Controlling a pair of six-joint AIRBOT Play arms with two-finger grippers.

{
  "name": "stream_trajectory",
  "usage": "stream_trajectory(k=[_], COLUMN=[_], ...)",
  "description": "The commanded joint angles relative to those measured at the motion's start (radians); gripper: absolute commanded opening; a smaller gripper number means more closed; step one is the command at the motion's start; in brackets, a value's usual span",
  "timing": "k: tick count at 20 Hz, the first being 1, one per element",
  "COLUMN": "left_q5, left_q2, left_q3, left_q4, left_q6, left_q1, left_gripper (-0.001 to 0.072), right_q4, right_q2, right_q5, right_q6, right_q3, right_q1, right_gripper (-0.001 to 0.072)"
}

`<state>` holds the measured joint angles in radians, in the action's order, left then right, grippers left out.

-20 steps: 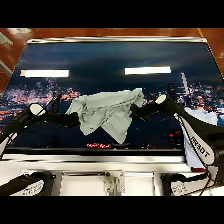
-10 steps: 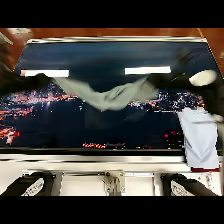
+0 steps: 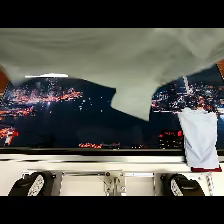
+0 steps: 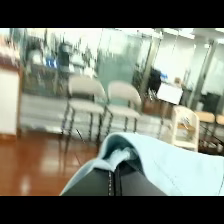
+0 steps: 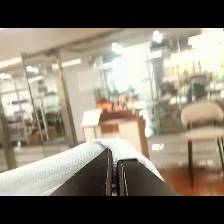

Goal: Fold the shirts.

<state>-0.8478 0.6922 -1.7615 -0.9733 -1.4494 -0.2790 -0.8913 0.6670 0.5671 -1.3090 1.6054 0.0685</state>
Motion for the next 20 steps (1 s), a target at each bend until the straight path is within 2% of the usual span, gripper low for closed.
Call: stream_trajectory(k=[1, 5, 8, 11, 14, 16, 20], left_q5=[-0.079, -0.278, -0.413, -0.464, -0.470, -0.436, -0.174], left_q2=[-0.059, -0.064, -0.060, -0.059, -0.056, -0.033, 0.115], left_q3=[-0.039, -0.039, 0.009, 0.155, 0.399, 0.570, 0.789], left_q4=[-0.109, -0.176, -0.196, -0.224, -0.225, -0.224, -0.203], left_q6=[-0.070, -0.093, -0.092, -0.093, -0.110, -0.116, -0.115], left_q1=[-0.014, -0.014, -0.014, -0.014, -0.014, -0.014, -0.013], left_gripper=[0.0033, 0.0033, 0.0033, 0.0033, 0.0033, 0.0033, 0.0033], right_q4=[-0.072, -0.103, -0.206, -0.313, -0.333, -0.315, -0.343], right_q2=[-0.087, -0.094, -0.069, 0.024, 0.180, 0.296, 0.562], right_q5=[0.037, 0.144, 0.325, 0.562, 0.752, 0.750, 0.467], right_q6=[-0.044, -0.095, -0.180, -0.227, -0.262, -0.261, -0.263], right_q3=[0.033, 0.032, 0.032, 0.032, -0.004, -0.073, -0.151], right_q1=[0.003, 0.003, 0.003, 0.003, 0.002, -0.003, -0.064], right_gripper=[0.0068, 0.0068, 0.0068, 0.0068, 0.0068, 0.0068, 0.0068])
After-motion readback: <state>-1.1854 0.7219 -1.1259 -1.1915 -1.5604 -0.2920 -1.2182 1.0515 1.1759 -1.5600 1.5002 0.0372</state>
